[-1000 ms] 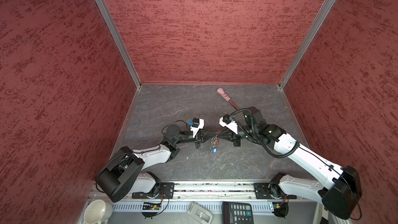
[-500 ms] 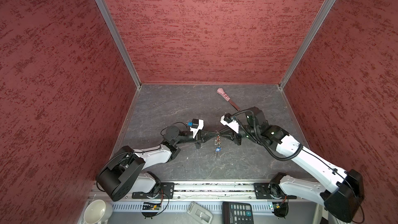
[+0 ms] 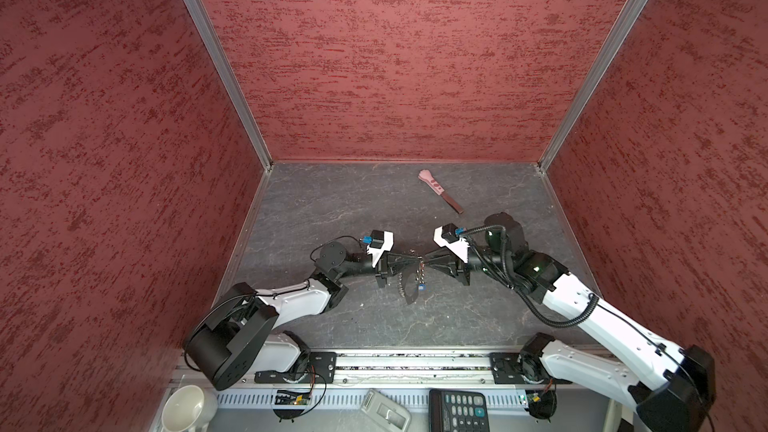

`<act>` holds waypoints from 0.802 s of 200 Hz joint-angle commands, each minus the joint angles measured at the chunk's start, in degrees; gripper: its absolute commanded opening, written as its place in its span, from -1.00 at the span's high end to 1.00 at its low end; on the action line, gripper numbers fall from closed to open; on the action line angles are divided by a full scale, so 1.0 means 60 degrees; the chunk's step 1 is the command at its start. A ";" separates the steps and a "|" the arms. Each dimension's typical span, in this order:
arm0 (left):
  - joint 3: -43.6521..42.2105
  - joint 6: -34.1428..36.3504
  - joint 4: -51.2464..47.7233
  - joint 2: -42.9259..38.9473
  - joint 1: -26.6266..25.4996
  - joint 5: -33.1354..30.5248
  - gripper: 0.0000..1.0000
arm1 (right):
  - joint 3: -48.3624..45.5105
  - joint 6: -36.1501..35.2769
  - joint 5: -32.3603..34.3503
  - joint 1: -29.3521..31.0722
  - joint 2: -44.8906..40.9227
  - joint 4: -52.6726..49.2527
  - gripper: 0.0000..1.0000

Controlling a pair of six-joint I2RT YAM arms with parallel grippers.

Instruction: Put the keys on the keyring

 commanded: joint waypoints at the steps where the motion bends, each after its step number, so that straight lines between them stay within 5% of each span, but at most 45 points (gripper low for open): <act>1: 0.0055 0.0070 0.0479 -0.0019 -0.0019 0.0193 1.00 | -0.0044 0.0226 -0.0706 0.0015 0.0095 0.0753 0.53; 72: 0.0066 0.0007 0.0670 0.0014 -0.0019 0.0142 1.00 | 0.0036 0.0040 -0.0954 0.0016 0.0368 0.0260 0.71; 111: 0.0054 0.0212 0.0360 0.0022 -0.0034 0.0072 1.00 | 0.0372 -0.0102 -0.0816 0.0016 0.0492 -0.0155 1.00; 131: 0.0125 0.0961 -0.1034 -0.0352 -0.0019 0.0001 1.00 | 0.0778 -0.0324 -0.0441 0.0019 0.0649 -0.0823 1.00; 160: 0.0396 0.2640 -0.4104 -0.1391 0.0035 -0.0345 0.61 | 0.1985 -0.1141 0.0239 0.0023 0.1217 -0.2922 1.00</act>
